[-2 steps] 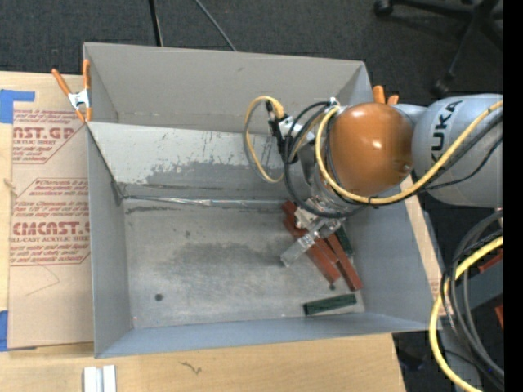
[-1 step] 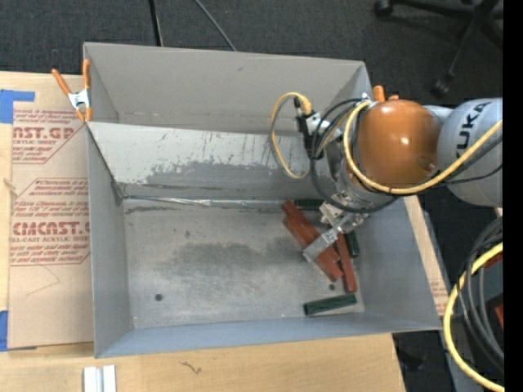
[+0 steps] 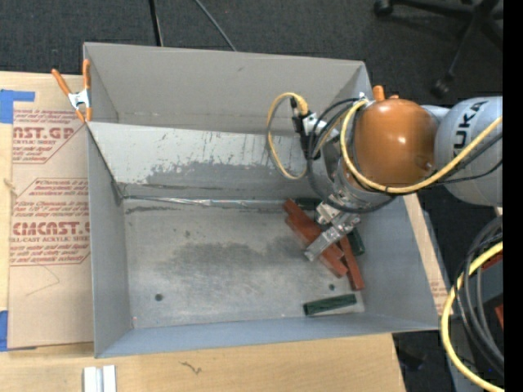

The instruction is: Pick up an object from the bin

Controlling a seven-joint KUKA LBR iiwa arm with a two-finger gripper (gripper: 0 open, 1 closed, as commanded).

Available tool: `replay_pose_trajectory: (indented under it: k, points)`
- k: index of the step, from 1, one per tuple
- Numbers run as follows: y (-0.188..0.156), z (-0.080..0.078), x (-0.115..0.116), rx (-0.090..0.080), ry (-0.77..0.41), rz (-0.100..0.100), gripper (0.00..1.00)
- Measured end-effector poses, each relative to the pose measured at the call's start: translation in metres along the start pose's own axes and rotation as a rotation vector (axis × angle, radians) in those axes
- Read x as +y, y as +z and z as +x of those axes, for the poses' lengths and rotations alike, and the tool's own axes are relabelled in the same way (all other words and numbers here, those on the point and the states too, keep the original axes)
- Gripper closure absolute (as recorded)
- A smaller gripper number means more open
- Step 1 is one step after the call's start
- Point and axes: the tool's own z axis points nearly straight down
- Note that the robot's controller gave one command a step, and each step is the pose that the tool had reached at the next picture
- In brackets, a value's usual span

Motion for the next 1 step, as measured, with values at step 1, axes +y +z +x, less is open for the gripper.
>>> replay_pose_trajectory:
  k: [1]
  points:
    - [-0.1482, -0.0787, 0.021, 0.01, -0.048, 0.005, 1.0]
